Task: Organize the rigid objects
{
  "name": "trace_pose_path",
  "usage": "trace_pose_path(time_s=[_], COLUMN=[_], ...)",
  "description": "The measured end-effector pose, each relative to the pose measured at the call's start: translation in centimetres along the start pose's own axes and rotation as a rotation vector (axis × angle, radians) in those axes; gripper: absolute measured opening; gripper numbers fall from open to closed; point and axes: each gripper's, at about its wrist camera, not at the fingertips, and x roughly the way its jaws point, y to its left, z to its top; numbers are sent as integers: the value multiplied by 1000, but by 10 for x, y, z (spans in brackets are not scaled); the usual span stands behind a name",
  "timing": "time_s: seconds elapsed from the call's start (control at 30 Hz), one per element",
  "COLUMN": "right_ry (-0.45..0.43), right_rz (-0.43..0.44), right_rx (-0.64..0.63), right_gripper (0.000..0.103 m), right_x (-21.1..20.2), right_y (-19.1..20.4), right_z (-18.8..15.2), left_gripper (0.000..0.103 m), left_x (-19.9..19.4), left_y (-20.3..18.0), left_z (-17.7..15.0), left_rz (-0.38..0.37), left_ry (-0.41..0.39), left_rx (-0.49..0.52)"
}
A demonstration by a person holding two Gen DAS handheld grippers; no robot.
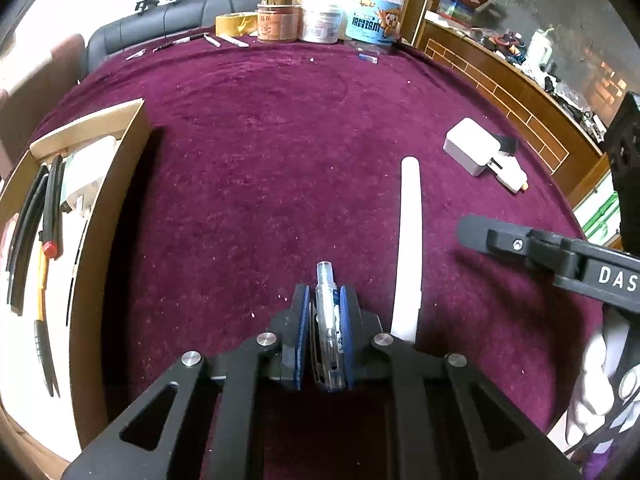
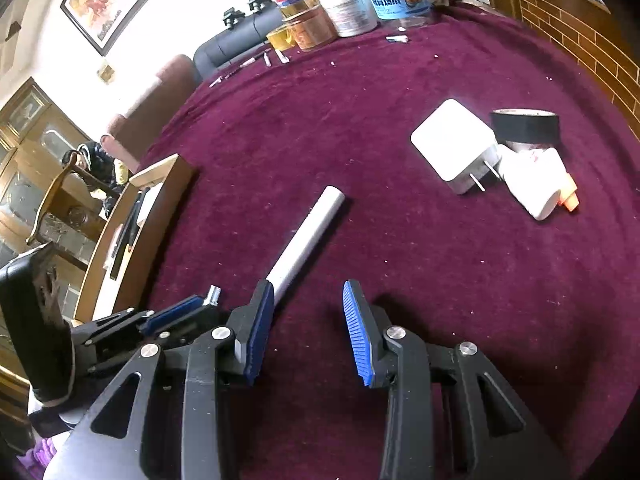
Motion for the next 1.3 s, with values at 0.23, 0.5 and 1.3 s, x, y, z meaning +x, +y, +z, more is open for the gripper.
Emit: trace_pose_path(time_s=[0.23, 0.5, 1.3], right_ry=[17, 24, 11], right_rz=[11, -45, -176], right_rx=[-14, -64, -118], right_gripper=[34, 34, 12], right_x=[11, 15, 54], right_y=[20, 33, 72], right_z=[1, -1, 14], left_gripper=[17, 11, 11], left_x=[0, -47, -128], left_y=[-11, 24, 177], left_z=[-2, -8, -61], left_rz=[7, -117, -54], left_ry=[-41, -106, -231], left_rx=[81, -33, -363])
